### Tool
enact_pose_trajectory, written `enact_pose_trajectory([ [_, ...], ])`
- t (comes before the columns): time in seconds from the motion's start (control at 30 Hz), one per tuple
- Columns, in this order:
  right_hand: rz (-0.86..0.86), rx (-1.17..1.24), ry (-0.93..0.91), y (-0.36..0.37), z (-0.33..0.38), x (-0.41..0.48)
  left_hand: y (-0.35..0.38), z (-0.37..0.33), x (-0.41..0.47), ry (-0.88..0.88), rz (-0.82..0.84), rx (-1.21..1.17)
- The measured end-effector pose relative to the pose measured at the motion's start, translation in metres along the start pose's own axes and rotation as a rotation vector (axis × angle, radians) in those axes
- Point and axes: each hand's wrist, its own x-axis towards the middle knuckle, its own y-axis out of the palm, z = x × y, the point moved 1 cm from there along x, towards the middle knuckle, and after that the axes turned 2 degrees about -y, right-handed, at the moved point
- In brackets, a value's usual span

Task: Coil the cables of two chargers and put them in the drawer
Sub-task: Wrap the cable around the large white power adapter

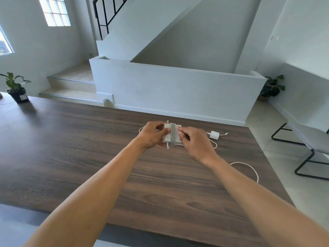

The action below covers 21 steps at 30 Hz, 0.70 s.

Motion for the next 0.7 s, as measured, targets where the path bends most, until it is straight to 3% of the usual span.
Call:
enact_pose_trajectory([
  [0.27, -0.016, 0.005, -0.068, 0.016, -0.009, -0.027, -0.001, 0.01, -0.004, -0.146, -0.055, -0.232],
  [0.5, -0.077, 0.201, 0.011, 0.024, -0.004, -0.032, -0.003, 0.006, -0.003, -0.171, -0.126, -0.382],
  [0.7, -0.071, 0.489, 0.179, 0.024, -0.01, -0.028, -0.003, 0.002, -0.007, -0.132, -0.063, -0.487],
])
